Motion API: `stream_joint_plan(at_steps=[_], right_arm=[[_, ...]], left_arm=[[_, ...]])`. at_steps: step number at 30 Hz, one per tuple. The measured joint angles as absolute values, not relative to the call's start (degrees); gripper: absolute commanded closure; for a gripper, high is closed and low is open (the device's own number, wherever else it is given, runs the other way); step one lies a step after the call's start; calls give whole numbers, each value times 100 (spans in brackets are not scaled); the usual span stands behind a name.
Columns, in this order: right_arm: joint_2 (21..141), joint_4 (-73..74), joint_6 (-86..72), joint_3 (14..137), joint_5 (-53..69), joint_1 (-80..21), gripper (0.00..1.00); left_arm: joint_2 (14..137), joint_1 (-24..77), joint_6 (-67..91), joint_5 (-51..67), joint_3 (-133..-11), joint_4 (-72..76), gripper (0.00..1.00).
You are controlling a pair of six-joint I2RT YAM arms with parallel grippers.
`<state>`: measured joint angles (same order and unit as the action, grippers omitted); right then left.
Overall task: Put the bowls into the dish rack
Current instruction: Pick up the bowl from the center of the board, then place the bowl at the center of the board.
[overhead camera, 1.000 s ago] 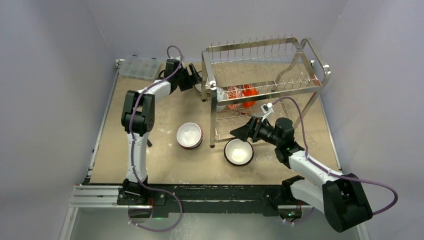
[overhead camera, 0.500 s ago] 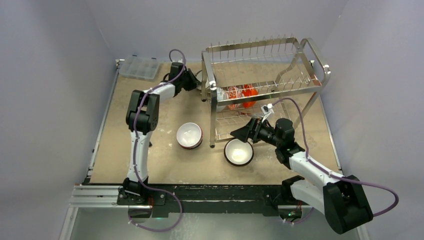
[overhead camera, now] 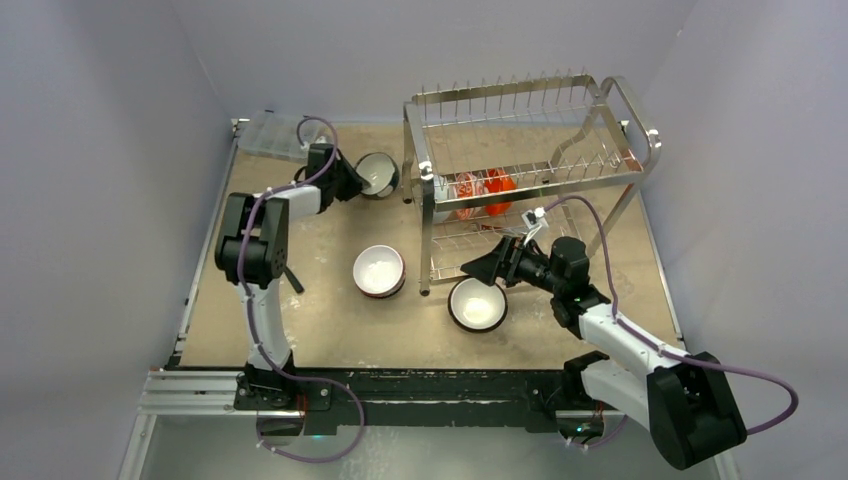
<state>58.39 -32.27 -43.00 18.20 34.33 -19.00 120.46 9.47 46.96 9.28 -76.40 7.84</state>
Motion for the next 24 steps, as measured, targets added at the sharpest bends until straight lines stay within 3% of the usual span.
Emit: stream_joint_plan(at_steps=[12, 18, 24], right_arm=[[5830, -3148, -4305, 1931, 3579, -1900, 1], [5760, -3028, -4305, 1986, 3597, -1900, 2], [5760, -2974, -4305, 2003, 3605, -1903, 1]], left_arm=[[9762, 797, 4445, 860, -5354, 137, 100], [8779, 797, 4394, 1002, -4978, -585, 100], [8702, 788, 4545, 1227, -4995, -1503, 100]])
